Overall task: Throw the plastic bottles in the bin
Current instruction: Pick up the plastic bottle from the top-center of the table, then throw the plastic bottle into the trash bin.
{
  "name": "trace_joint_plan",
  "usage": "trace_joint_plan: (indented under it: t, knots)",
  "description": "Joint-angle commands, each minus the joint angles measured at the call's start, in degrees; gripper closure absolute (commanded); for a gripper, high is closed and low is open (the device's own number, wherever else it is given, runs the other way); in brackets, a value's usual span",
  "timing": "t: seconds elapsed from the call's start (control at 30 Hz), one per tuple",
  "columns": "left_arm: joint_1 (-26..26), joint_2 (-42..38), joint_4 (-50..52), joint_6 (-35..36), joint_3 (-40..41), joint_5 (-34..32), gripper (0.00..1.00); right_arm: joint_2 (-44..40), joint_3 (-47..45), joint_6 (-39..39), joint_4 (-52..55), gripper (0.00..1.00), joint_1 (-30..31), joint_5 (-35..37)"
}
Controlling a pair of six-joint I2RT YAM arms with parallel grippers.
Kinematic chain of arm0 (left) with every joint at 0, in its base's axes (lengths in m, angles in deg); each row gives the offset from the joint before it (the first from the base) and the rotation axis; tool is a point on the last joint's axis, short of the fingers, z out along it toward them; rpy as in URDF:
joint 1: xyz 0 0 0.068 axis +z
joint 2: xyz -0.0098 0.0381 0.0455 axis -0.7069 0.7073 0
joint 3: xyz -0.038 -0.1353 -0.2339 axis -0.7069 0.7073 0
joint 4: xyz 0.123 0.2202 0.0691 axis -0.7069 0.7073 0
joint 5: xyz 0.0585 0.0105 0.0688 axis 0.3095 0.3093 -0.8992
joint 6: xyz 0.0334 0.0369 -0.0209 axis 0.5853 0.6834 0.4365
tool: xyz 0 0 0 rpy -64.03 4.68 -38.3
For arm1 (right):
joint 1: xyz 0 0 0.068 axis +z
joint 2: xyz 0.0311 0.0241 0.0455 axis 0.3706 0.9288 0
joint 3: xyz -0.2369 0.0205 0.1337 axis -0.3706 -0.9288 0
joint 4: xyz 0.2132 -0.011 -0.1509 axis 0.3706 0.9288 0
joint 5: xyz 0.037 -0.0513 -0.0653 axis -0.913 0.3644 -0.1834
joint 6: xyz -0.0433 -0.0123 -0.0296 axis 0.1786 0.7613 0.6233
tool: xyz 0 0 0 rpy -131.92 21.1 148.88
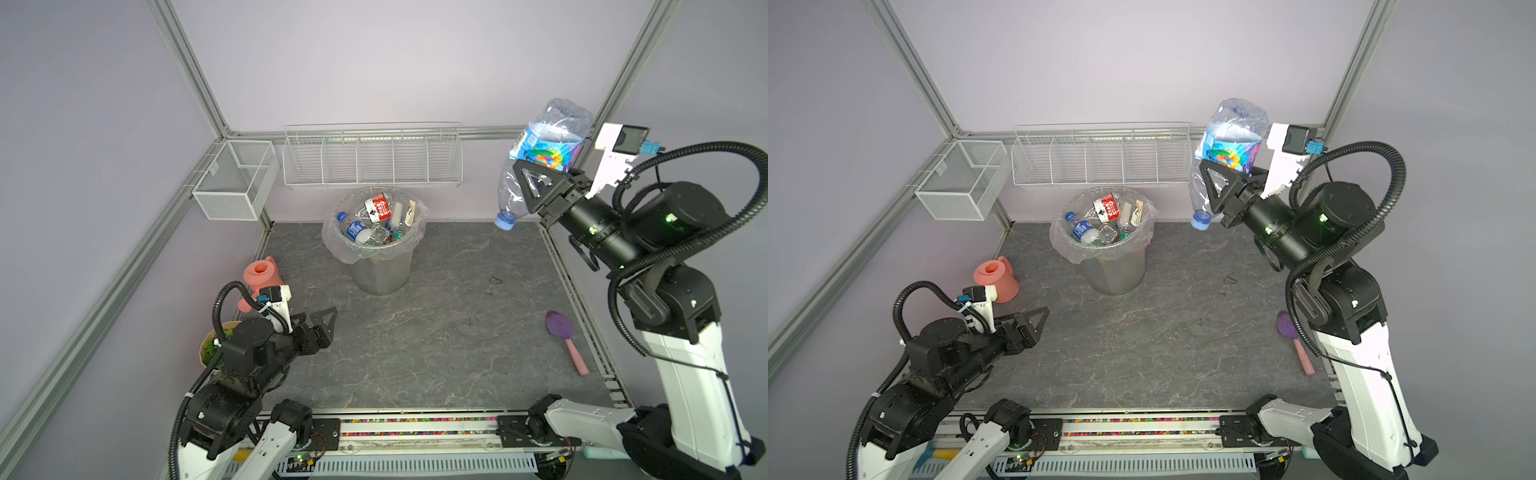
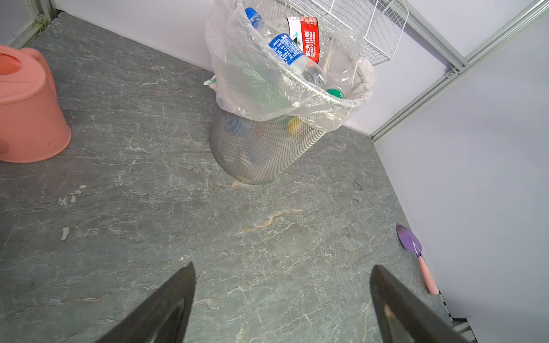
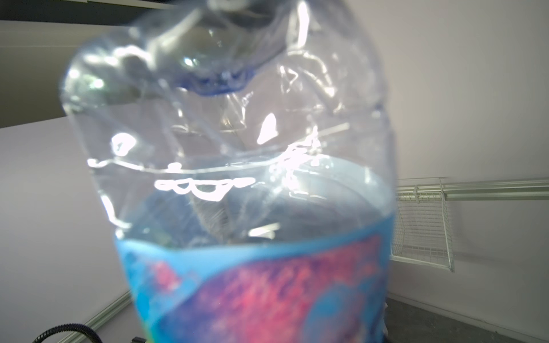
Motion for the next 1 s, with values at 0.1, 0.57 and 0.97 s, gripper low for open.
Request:
trace_joint_plan:
  t: [0.1, 0.57, 0.97]
  knots:
    - [-0.14, -0.43, 0.47, -0.21, -1.67, -1.31, 0.09, 8.63, 7.60, -1.94, -5.11, 0.64, 1.25, -1.14]
    - [-0.13, -0.81, 1.45, 1.63, -0.84, -3.10, 0.08, 25.85, 23.37, 1.00, -3.25, 0.64, 5.75, -0.59]
    - [-0.15, -1.56, 2.84, 2.68, -0.61, -4.60, 0.08, 36.69, 30.76, 2.51, -2.03, 0.64, 8.07, 0.69]
